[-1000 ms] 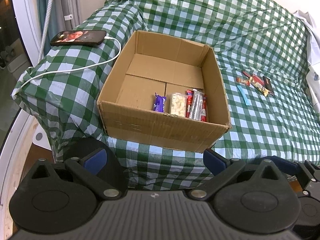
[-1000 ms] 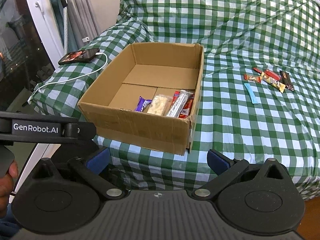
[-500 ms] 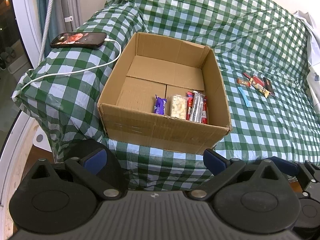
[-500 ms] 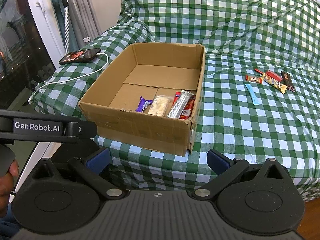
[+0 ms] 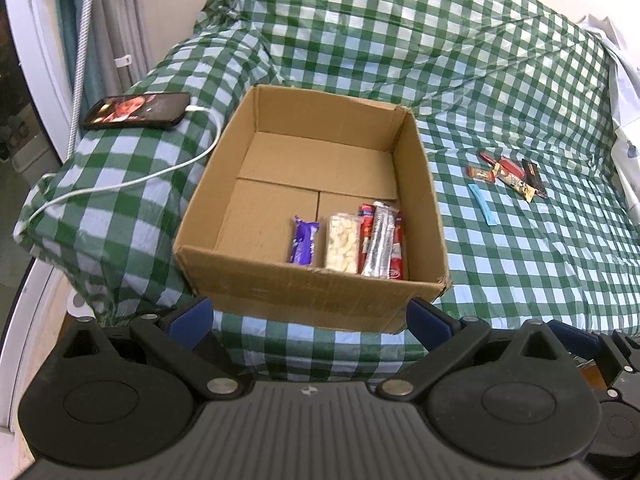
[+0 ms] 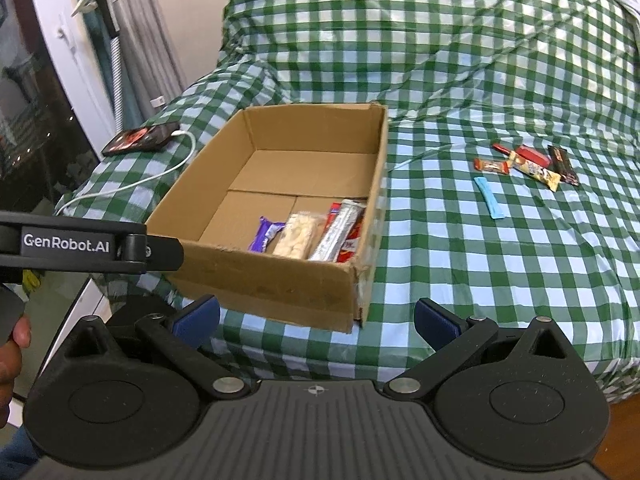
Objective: Organize snacks
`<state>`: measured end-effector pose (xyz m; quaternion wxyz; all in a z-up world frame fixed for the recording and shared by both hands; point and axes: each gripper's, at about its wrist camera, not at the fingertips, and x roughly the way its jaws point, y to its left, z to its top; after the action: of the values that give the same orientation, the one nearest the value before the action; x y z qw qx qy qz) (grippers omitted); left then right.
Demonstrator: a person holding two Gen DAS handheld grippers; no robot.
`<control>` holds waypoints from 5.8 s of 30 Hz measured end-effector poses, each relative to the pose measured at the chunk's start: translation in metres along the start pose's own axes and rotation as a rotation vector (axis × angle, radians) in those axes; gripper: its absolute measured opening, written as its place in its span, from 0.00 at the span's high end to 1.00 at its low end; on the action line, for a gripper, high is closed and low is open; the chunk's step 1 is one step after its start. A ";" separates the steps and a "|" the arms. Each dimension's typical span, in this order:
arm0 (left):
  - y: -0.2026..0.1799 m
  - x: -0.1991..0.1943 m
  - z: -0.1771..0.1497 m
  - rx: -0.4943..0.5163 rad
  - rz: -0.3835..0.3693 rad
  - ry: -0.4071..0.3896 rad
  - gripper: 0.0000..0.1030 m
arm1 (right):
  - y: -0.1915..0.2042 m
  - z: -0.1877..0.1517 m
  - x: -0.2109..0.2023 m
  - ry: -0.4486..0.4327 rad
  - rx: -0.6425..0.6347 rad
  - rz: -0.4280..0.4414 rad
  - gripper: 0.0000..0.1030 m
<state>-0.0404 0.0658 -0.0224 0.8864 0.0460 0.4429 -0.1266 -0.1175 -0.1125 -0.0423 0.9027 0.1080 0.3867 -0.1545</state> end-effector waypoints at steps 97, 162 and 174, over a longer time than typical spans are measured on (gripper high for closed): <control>-0.047 0.029 0.050 0.075 -0.211 0.036 0.92 | -0.079 0.042 0.021 -0.038 0.032 0.034 0.60; 0.053 0.055 0.059 -0.100 -0.175 -0.005 0.92 | 0.027 0.056 0.048 0.051 -0.168 0.049 0.60; 0.060 0.132 0.104 -0.114 -0.104 0.092 0.92 | 0.020 0.087 0.117 0.100 -0.149 0.037 0.60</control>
<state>0.1316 0.0790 -0.0670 0.8584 -0.0218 0.4916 -0.1449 0.0238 -0.1446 -0.0676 0.8906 0.0554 0.4396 -0.1030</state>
